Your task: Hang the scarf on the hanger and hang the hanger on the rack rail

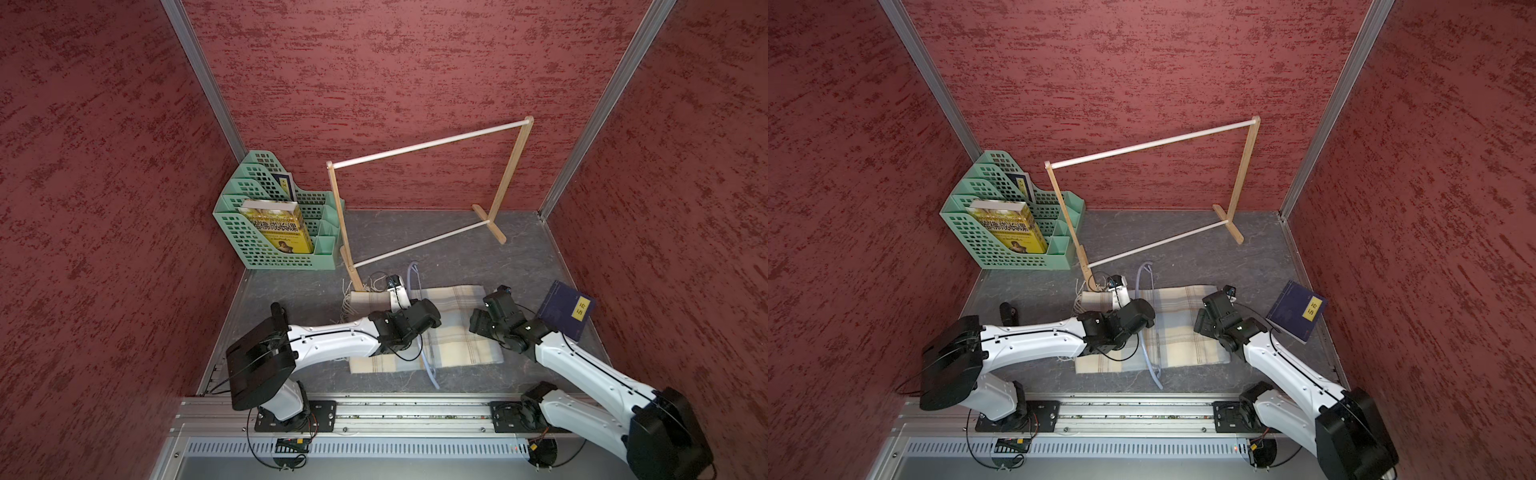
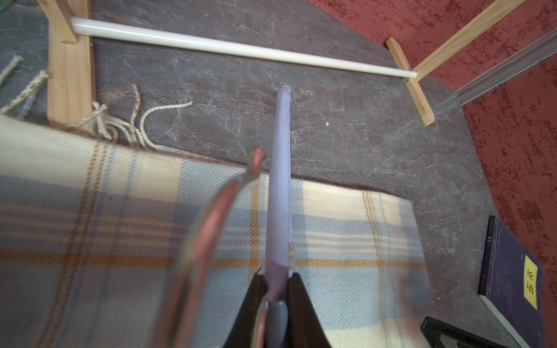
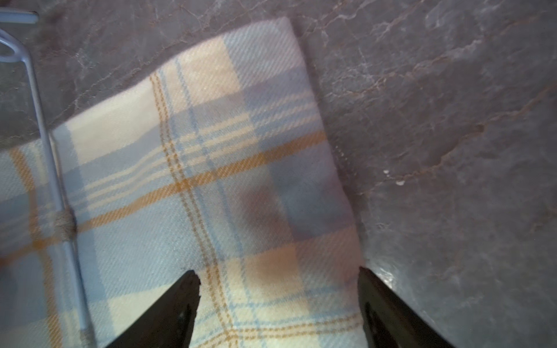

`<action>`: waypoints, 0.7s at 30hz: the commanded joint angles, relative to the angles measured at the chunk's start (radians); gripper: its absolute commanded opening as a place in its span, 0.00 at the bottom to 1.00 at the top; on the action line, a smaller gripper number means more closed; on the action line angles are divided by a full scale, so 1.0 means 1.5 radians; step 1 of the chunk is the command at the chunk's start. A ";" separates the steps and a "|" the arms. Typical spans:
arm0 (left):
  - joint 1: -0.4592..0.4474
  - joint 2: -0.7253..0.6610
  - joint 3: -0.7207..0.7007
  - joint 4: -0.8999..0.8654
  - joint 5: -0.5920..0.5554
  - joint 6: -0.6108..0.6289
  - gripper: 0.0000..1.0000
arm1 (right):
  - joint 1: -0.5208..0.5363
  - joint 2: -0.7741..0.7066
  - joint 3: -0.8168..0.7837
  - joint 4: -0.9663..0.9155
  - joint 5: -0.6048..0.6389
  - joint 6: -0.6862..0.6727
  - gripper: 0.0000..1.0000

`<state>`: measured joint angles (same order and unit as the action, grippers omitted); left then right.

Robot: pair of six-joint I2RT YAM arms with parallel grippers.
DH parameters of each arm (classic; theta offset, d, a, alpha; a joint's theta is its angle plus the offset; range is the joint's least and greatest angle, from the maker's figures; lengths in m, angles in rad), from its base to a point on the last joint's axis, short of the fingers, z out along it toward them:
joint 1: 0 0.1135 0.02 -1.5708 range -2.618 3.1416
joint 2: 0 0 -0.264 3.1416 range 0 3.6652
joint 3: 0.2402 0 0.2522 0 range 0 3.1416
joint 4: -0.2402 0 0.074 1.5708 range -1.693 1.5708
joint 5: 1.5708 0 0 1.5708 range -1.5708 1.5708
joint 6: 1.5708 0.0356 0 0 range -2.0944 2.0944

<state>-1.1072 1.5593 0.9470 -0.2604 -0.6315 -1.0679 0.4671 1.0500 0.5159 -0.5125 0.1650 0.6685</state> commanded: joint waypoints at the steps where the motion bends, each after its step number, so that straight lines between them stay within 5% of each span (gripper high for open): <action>1: 0.001 0.016 0.024 0.020 0.034 0.020 0.00 | -0.014 0.016 0.013 0.027 -0.018 -0.014 0.85; 21: -0.008 0.016 0.043 0.027 0.042 0.015 0.00 | -0.091 0.087 0.011 0.073 -0.083 -0.029 0.85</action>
<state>-1.1072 1.5841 0.9752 -0.2455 -0.5800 -1.0576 0.3412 1.1679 0.5159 -0.4362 0.0734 0.6281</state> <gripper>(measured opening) 0.147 0.847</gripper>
